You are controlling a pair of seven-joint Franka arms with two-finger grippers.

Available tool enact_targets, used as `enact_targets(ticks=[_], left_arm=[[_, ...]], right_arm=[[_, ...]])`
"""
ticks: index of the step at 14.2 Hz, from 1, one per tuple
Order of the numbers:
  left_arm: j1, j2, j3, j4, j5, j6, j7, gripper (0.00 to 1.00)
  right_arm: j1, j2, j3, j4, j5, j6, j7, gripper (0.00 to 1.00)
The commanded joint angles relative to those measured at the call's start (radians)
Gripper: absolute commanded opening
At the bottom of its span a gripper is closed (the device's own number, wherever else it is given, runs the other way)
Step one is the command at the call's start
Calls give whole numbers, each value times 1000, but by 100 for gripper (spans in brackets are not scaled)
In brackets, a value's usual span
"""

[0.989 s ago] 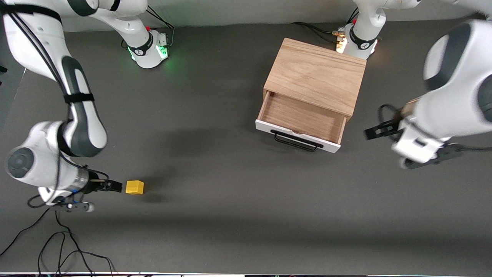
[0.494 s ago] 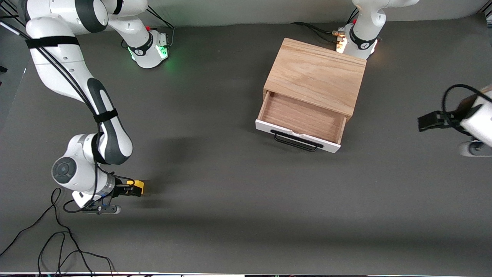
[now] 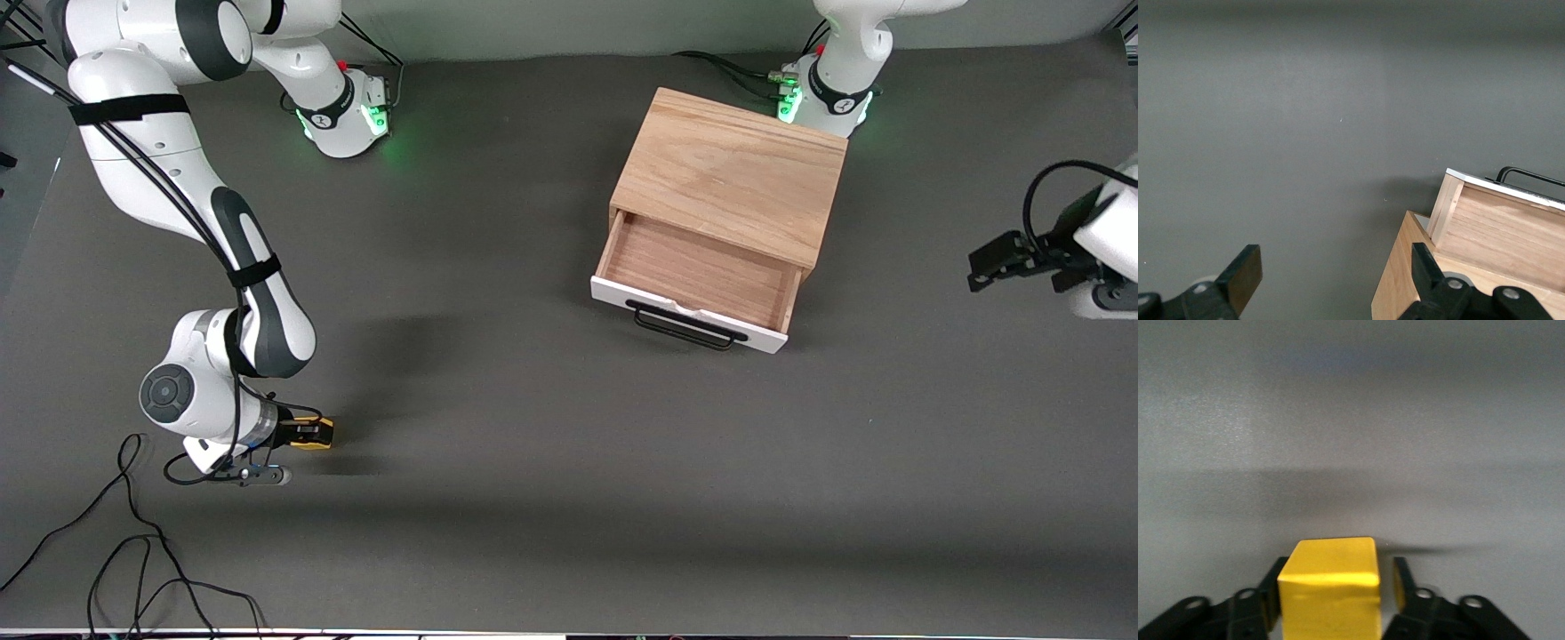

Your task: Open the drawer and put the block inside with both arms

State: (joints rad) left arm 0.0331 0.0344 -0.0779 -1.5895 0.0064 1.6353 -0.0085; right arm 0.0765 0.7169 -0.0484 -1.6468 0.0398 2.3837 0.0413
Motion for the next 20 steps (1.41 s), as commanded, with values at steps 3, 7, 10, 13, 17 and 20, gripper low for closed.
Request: enact_targets(ticks=[3, 7, 10, 13, 17, 20], left_arm=[[-9, -19, 1, -4, 1, -21, -7, 100], [-19, -19, 0, 8, 1, -26, -11, 100], [-9, -18, 1, 5, 3, -25, -10, 100], [-10, -13, 3, 8, 6, -25, -10, 100], [-9, -11, 3, 11, 7, -26, -11, 100], [-2, -11, 6, 13, 24, -25, -7, 100]], right_arm=[[26, -56, 39, 52, 31, -87, 61, 1], [98, -56, 59, 391, 95, -465, 294, 1], [250, -56, 59, 588, 91, -642, 536, 1], [426, -57, 61, 679, 91, -661, 837, 1], [617, -16, 70, 683, 83, -502, 1021, 1], [701, 12, 68, 682, 78, -466, 1059, 1]])
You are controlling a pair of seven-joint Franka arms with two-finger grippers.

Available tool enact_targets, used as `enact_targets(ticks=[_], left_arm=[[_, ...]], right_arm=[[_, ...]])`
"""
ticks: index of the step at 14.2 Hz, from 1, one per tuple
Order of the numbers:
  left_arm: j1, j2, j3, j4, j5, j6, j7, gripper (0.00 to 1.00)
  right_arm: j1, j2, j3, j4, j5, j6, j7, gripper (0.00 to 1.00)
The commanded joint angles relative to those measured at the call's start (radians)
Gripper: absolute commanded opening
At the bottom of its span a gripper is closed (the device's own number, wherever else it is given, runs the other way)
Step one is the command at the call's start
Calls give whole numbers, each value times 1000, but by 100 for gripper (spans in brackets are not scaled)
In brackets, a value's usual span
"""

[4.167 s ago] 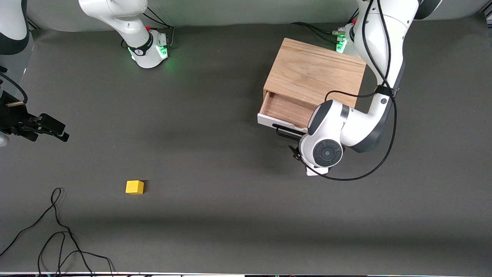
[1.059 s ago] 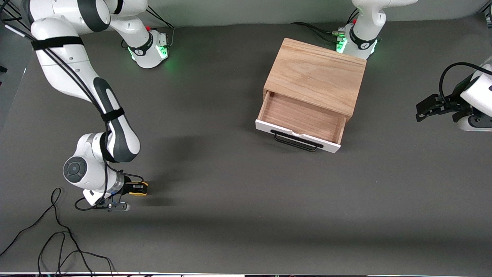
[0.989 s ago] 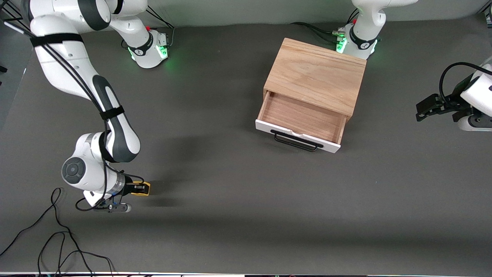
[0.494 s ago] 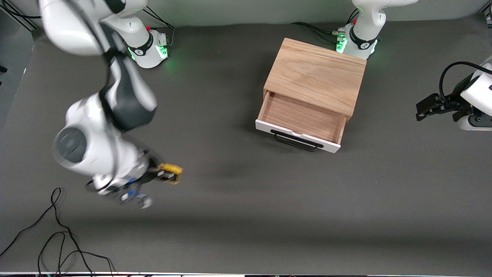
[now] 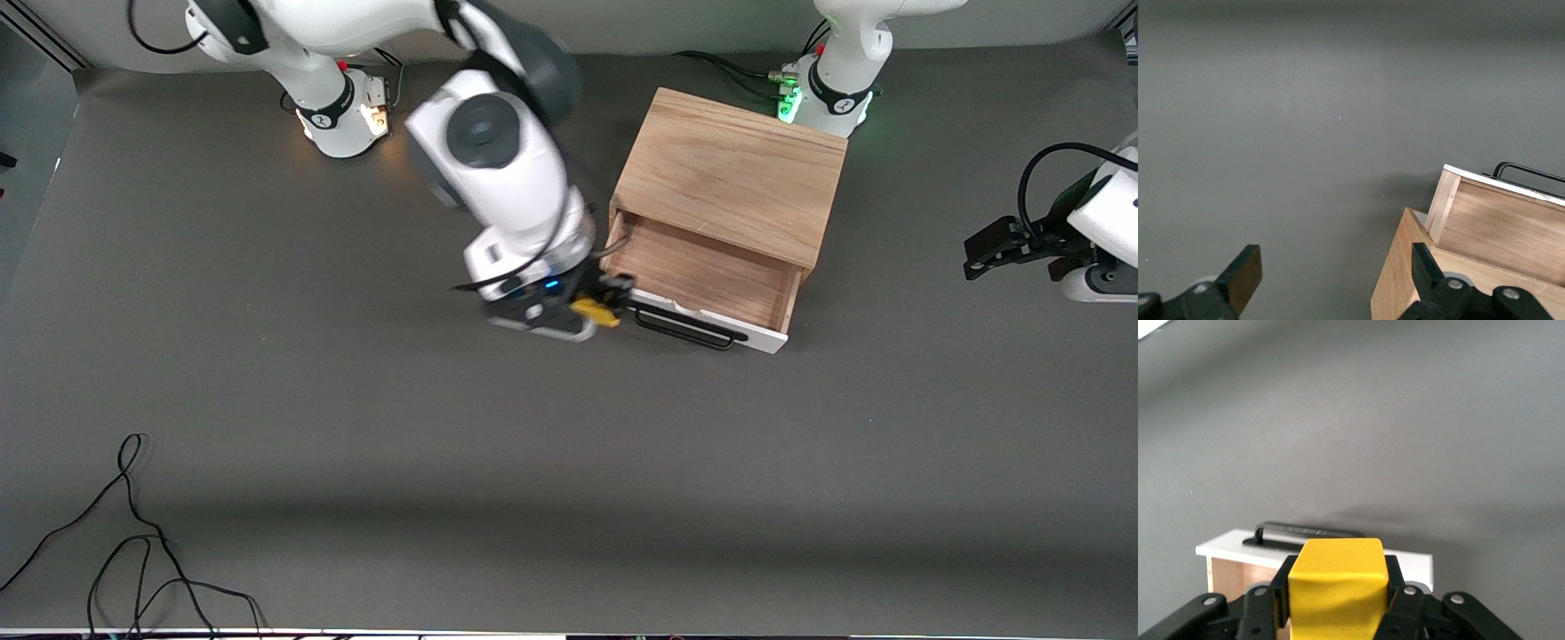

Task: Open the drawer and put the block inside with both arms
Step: 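Carry the yellow cube with the right gripper over the open drawer, then lower the cube into the drawer and open the right gripper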

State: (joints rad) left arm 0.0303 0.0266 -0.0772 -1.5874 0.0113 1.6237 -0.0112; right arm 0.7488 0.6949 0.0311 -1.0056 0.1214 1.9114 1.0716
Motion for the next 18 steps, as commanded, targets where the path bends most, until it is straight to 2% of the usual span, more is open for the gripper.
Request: enact_targets(ticks=[1, 3, 5, 9, 13, 15, 18], left_arm=[[0, -4, 4, 21, 35, -13, 2, 100], [2, -19, 5, 40, 23, -28, -10, 100], [2, -5, 7, 102, 22, -59, -15, 100], [-1, -7, 4, 104, 29, -76, -9, 100], [0, -7, 2, 103, 26, -85, -9, 100], [0, -5, 4, 103, 24, -103, -9, 100], [-3, -5, 2, 101, 22, -105, 0, 100]], right_arm=[[46, 44, -11, 39, -3, 14, 51, 1], [82, 63, -11, 35, -5, 35, 138, 1], [113, 92, -11, 33, -41, 43, 195, 1], [162, 152, -13, 32, -95, 93, 292, 1], [178, 172, -14, 25, -100, 95, 315, 1], [179, 187, -14, 18, -120, 95, 315, 7], [193, 210, -13, 12, -158, 95, 314, 11]])
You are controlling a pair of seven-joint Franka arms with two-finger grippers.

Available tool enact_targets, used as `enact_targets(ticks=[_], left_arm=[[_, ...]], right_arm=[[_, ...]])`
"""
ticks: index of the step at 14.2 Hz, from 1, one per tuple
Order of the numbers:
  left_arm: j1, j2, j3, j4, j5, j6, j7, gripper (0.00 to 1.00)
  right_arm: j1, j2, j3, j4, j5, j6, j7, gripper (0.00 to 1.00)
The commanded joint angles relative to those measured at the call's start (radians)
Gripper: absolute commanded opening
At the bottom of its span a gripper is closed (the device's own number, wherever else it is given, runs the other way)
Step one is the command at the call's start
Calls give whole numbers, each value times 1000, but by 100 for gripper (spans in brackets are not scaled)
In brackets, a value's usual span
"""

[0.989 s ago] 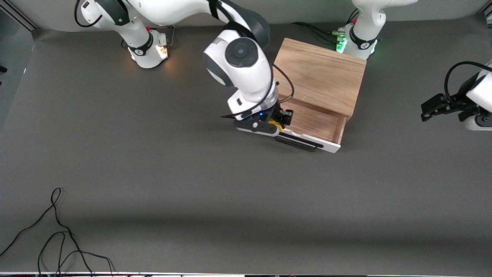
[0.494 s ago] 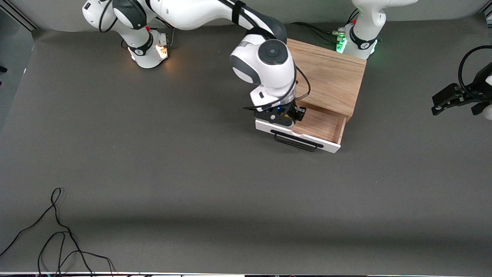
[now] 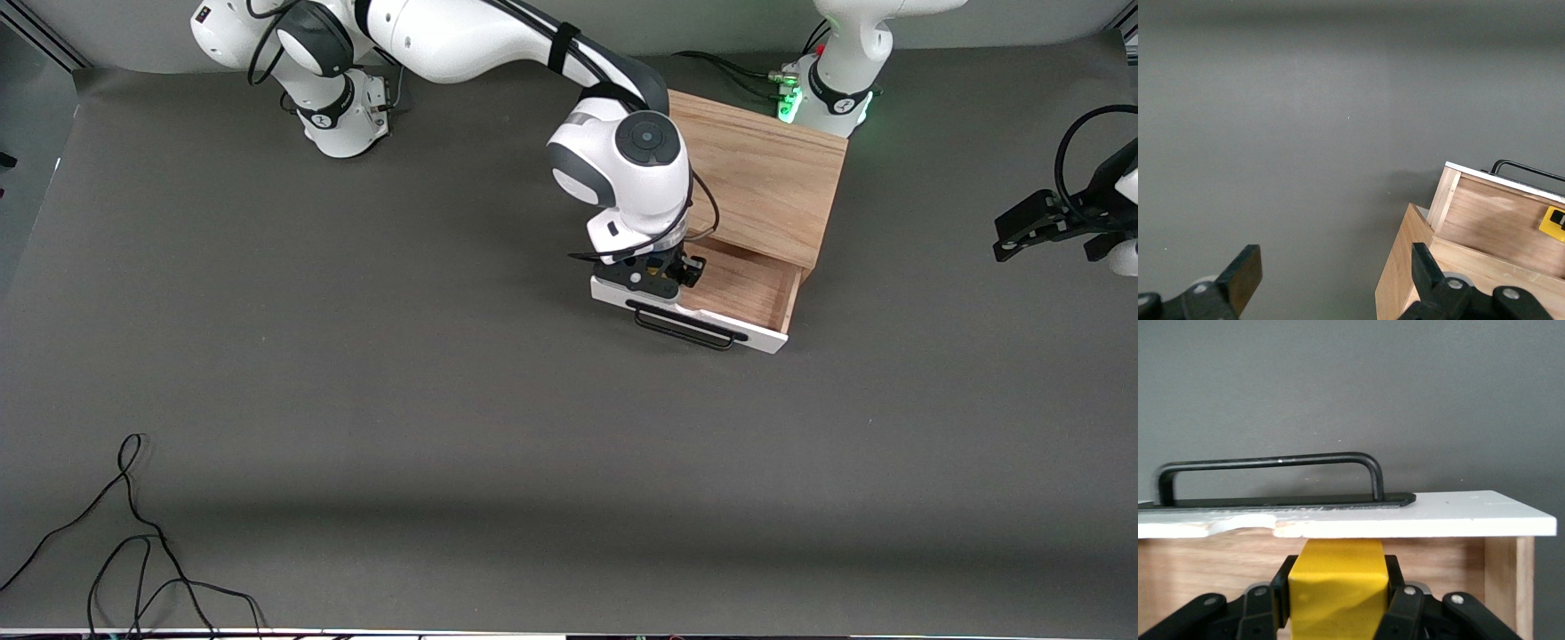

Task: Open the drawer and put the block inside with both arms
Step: 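Lower the cube into the drawer and open the right gripper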

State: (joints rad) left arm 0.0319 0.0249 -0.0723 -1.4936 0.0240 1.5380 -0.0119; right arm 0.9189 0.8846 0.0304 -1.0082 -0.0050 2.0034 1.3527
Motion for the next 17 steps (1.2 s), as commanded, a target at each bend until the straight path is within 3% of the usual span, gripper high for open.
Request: enact_targets(ticks=[1, 2, 3, 4, 8, 12, 17], left_arm=[[-7, -3, -3, 9, 10, -18, 1, 100], [-9, -3, -3, 7, 10, -19, -2, 100], [-10, -5, -3, 7, 10, -28, -6, 100], [-10, -5, -3, 9, 10, -36, -8, 100], [-10, -3, -3, 9, 8, -35, -8, 100], [-4, -3, -3, 9, 10, -36, -8, 100], [-3, -3, -3, 9, 10, -36, -8, 100]], right_arm=[[24, 20, -13, 14, -32, 2, 33, 22], [28, 19, -14, 13, -33, 2, 36, 53], [32, 17, -14, 13, -36, 2, 34, 59], [37, 16, -14, 13, -62, 0, 34, 100], [32, -31, -15, 16, -81, -46, 28, 100], [-64, -180, -18, 5, -75, -185, -73, 100], [-322, -507, -20, -274, 26, -232, -323, 100]])
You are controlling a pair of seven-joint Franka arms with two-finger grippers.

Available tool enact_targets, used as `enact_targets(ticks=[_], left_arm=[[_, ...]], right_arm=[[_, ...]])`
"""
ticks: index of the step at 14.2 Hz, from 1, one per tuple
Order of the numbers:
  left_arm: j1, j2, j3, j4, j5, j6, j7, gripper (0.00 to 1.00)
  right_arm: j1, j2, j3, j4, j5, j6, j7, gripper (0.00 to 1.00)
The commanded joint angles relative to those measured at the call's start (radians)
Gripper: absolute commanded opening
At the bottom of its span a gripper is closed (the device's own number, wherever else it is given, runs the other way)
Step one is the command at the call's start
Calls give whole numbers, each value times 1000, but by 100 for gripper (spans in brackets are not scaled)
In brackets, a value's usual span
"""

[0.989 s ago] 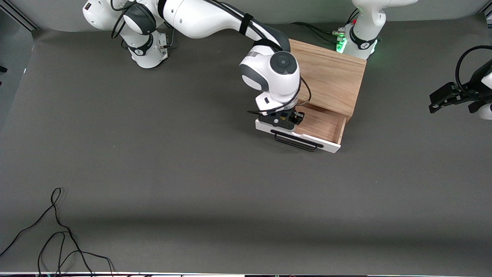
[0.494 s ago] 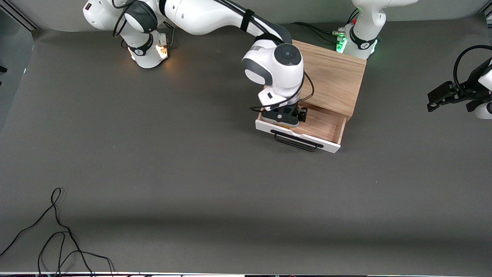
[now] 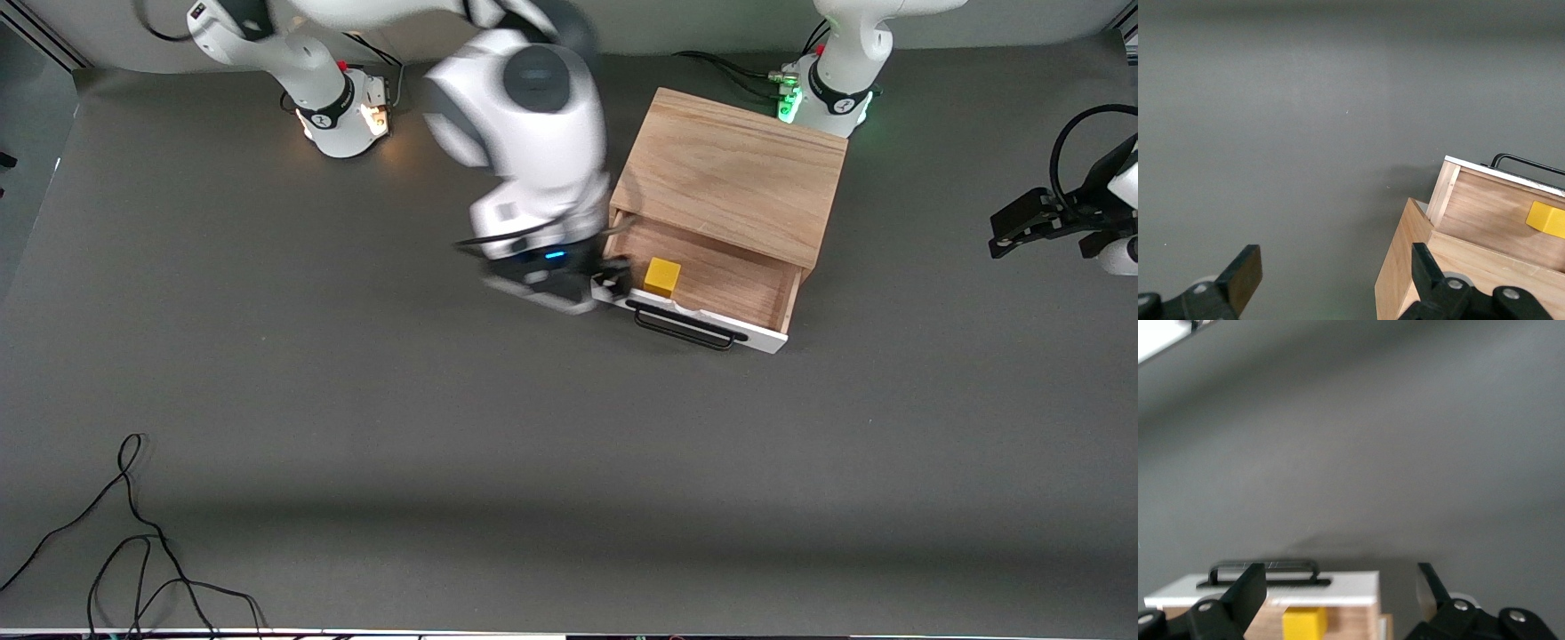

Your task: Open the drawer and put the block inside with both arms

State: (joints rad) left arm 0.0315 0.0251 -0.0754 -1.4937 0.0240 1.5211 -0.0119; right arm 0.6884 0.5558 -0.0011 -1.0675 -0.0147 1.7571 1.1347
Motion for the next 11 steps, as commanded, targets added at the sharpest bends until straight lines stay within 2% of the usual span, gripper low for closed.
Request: enact_targets(ticks=[1, 3, 8, 11], left_arm=[[-4, -4, 0, 9, 10, -19, -8, 100], [-4, -4, 0, 9, 10, -19, -8, 100], [-4, -4, 0, 9, 10, -19, -8, 100], [-5, -4, 0, 9, 10, -18, -8, 100]], right_arm=[[-152, -241, 10, -280, 59, 13, -187, 100], [-303, -347, 9, -376, 120, -7, -403, 100], [-619, -568, 38, -576, 116, -51, -754, 100], [-693, -616, 39, -609, 96, -59, -865, 100]])
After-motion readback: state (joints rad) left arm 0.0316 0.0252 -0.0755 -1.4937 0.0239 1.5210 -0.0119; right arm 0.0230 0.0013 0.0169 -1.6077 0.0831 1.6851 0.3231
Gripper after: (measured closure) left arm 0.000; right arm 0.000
